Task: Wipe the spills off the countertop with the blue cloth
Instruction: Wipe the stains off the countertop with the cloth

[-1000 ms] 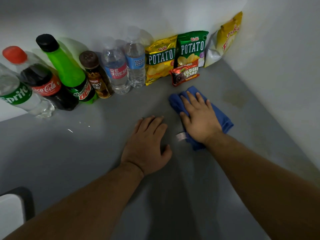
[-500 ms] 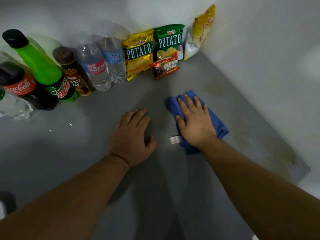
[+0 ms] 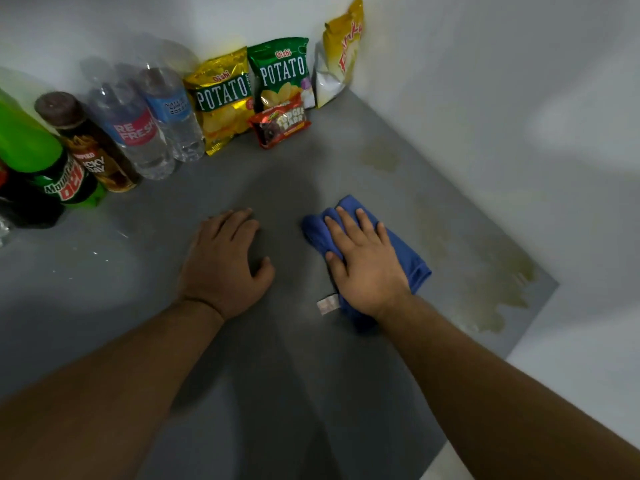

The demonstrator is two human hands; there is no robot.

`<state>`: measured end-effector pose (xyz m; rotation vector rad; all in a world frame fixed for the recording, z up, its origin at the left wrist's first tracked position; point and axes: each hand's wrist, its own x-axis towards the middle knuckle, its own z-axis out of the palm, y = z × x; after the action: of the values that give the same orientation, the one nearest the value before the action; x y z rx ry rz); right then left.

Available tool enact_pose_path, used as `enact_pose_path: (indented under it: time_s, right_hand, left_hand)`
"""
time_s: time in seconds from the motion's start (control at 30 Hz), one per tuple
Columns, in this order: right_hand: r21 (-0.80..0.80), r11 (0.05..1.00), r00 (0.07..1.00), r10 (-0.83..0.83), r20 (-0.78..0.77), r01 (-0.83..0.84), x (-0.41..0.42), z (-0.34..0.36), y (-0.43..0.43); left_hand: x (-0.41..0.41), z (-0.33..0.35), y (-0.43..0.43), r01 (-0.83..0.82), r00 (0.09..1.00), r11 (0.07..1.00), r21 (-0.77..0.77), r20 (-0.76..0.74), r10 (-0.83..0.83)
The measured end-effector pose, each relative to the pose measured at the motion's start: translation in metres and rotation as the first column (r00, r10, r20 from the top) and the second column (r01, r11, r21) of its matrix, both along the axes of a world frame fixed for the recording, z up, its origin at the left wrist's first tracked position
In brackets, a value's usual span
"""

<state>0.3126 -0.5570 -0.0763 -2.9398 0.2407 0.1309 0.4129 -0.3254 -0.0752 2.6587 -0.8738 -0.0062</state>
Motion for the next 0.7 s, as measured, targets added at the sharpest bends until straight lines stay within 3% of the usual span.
enact_pose_path:
  time_s: [0.27,0.5,0.7]
  right_hand:
    - [0.041,0.947,0.947,0.319,-0.043,-0.318,-0.097,0.002,-0.002]
    - [0.039,0.999,0.998,-0.028,-0.05,0.03,-0.088,0.003,0.004]
    - [0.043,0.998,0.997,0.053,-0.058,-0.05,-0.148,-0.002,0.037]
  left_hand:
    - [-0.003,0.001,0.001,0.018,1.0,0.999,-0.035,0.018,-0.017]
    - [-0.009,0.007,-0.001,0.039,0.999,0.998,-0.059,0.032,-0.037]
    - [-0.01,0.007,0.001,0.066,0.997,0.996,-0.063,0.053,-0.063]
